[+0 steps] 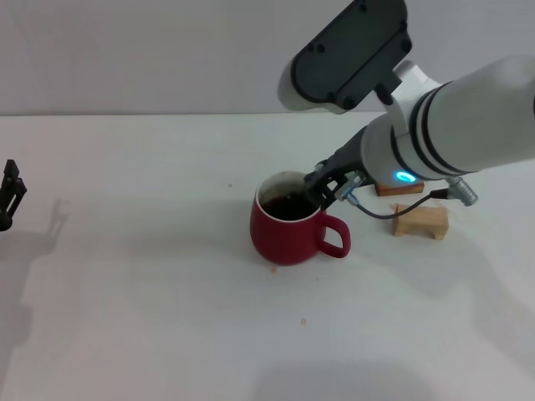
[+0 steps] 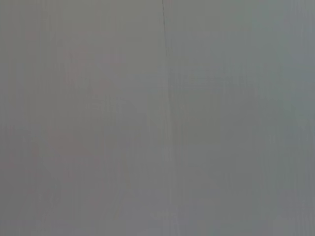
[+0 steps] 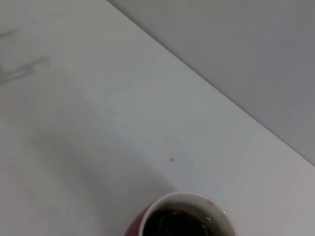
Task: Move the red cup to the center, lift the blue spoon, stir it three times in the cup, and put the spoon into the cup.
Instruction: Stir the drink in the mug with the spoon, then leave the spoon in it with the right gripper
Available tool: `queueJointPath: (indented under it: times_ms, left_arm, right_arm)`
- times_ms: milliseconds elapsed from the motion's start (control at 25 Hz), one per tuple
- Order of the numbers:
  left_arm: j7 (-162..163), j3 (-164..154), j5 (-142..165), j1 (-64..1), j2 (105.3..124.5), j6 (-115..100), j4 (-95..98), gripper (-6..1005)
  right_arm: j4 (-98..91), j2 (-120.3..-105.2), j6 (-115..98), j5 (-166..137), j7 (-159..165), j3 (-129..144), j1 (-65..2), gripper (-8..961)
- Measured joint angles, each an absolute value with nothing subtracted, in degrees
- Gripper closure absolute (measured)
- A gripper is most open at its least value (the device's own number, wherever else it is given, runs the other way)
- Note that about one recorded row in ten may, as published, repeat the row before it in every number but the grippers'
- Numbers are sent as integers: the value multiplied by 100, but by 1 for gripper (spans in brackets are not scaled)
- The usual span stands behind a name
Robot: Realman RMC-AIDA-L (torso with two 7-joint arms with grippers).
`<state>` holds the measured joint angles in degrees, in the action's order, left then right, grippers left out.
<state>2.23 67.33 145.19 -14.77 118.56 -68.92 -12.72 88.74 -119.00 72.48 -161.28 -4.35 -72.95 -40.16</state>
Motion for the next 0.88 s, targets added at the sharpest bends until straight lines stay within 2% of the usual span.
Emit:
queueJointPath:
  times_ms: [880]
  left_arm:
    - [229,6706,14555,-1477,11856,-6900,-1291,143]
  right_arm:
    - [9003,-11927,7346,-16000,-331,-6904,-4017,803]
